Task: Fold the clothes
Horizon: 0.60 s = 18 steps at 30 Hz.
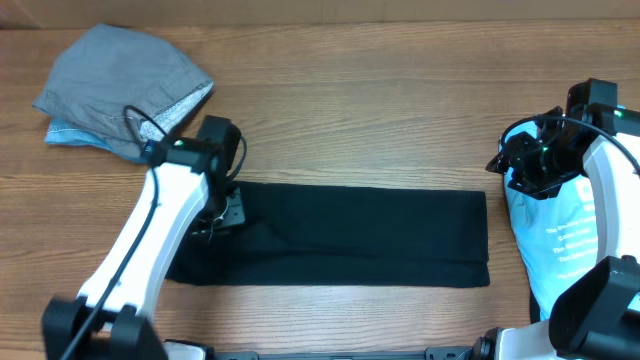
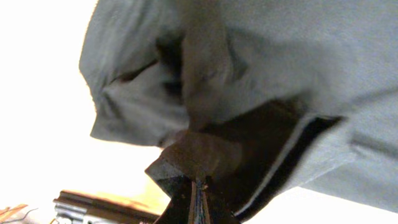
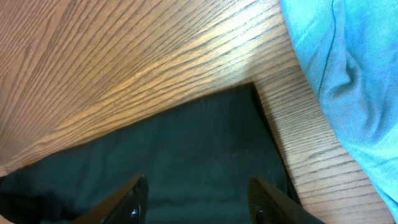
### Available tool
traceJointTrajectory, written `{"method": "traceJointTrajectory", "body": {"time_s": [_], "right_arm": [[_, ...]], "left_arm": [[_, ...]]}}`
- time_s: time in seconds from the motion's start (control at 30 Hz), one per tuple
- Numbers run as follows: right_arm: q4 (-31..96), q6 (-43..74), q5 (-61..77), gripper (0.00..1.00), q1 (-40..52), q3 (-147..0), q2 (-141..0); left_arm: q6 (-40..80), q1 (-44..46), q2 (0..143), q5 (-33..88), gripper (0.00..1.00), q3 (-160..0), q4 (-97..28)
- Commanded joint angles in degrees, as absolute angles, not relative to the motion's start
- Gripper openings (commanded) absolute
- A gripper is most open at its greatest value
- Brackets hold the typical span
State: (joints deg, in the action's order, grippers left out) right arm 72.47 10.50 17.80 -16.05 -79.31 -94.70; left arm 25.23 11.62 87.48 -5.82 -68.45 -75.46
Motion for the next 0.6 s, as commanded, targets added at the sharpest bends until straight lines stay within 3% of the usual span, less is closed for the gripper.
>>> {"method": "traceJointTrajectory", "body": {"time_s": [0.0,0.4,0.57], "right_arm": [[72.2,10.4,18.1,0.55,-16.2,-80.5,-93.9],[72.3,10.4,18.1,0.55,-16.2,-80.5,-93.9],[72.3,10.4,18.1,0.55,-16.2,-80.5,-93.9]], "left_arm": [[28.2,11.6,85.3,-6.5,0.04,-69.3,-78.0],[31.3,11.7,86.0,3.0,0.04,-61.2,-82.8],[31.2,11.7,86.0,7.4,0.14,-56.6,-80.8]]}}
